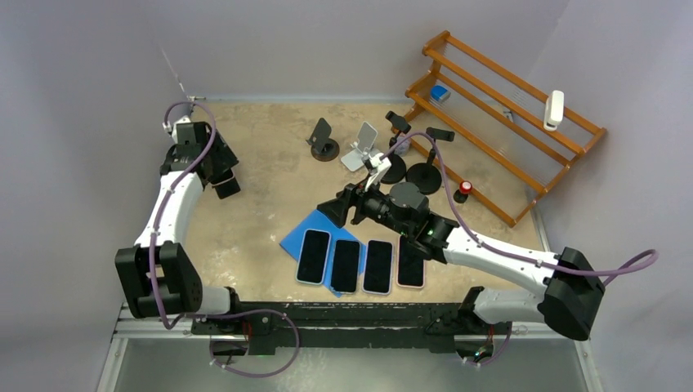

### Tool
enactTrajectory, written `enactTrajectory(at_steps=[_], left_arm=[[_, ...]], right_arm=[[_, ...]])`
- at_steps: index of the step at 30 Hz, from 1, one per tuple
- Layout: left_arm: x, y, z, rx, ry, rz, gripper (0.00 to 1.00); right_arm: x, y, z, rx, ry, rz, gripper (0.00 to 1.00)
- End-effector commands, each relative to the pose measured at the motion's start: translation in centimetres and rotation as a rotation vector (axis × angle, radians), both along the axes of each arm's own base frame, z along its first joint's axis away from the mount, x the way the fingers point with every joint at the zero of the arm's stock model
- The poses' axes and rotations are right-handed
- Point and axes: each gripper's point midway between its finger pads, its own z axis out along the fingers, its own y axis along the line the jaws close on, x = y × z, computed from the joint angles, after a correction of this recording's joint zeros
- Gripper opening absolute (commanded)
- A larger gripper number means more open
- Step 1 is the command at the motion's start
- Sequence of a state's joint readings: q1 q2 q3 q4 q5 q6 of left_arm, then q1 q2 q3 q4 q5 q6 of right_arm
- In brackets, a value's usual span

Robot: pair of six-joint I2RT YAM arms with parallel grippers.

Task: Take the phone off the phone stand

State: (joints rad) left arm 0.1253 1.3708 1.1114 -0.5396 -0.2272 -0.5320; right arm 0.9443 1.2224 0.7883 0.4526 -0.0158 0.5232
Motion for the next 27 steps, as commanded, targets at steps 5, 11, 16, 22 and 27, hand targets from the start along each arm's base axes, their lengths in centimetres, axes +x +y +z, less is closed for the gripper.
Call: enactTrajectory(at_steps=[5,11,16,22,27], left_arm=[[4.3,2.0,2.8,0.068,-0.115,-0.083,1.0],[5.4,3.1,2.1,0.089,-0.087,-0.077,1.0],[5.8,3.6,0.9,0.106,-0.064,-0.068,1.0],[6.0,3.7,0.2,0.12,-0.061,-0.072,1.0],[6.0,3.7,0.2,0.127,-0.061,-0.075,1.0]], right_arm=[[-1.2,-0.5,2.7,0.073,-0.056,0.031,0.75],[-1.2,-0.9,2.5,0.059,-0.062,0.022,0.75],[-1.3,-1.0,2.6,0.065,-0.066,0.022,0.76],[-1.3,-1.0,2.6,0.066,-0.067,0.024,0.76],[-1.2,-1.2,2.5,0.061,-0.066,0.012,0.76]])
